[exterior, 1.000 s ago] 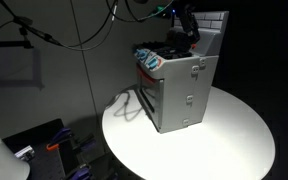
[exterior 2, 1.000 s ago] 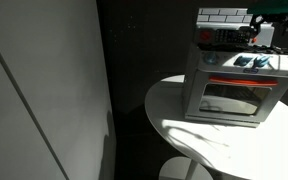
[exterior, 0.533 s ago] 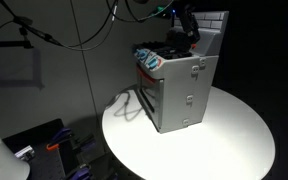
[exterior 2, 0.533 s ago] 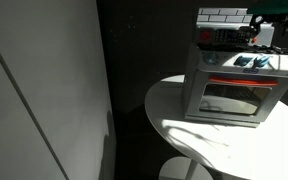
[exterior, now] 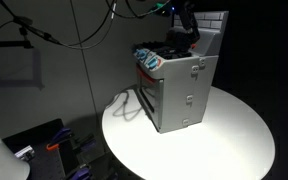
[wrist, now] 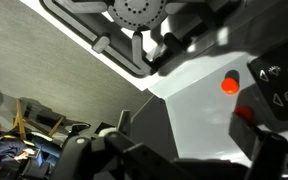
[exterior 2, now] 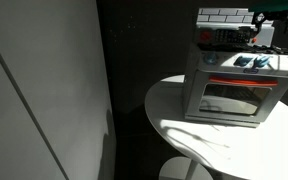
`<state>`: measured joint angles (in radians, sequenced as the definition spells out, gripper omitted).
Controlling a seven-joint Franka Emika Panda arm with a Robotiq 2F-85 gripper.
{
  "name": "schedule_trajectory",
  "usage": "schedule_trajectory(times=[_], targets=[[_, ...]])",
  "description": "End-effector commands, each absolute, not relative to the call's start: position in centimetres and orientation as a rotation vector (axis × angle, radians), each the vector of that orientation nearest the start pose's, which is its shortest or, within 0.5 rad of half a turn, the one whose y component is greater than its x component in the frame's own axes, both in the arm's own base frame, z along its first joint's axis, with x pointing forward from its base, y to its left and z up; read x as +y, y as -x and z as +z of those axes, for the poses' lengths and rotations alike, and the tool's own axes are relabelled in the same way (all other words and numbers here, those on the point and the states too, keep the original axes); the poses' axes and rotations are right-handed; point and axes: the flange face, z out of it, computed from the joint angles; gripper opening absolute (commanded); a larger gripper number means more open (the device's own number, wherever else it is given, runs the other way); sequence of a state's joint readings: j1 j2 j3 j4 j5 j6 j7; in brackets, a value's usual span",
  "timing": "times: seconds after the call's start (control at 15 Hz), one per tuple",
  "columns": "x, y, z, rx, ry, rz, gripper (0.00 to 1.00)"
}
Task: Press the orange button on the stove
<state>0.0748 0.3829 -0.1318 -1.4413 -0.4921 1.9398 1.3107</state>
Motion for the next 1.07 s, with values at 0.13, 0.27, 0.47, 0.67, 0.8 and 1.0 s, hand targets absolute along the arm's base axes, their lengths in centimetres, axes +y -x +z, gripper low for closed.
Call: schedule_trajectory(times=[0.13,0.27,0.47,0.67,0.8,1.0], targets=[[-5.3,-67.8,51.2,1.861,2.871,-0.658,1.00],[-5.1,-67.5,51.6,1.829,2.886,-0.649,1.00],[-4.6,-67.0,52.3,1.757,2.917,-0.624,1.00],[-3.9,-66.4,53.0,1.679,2.940,-0.586,1.00],[-3.5,-65.9,53.5,1.630,2.954,-0.561,1.00],[-2.6,-64.9,54.3,1.551,2.965,-0.523,1.00]])
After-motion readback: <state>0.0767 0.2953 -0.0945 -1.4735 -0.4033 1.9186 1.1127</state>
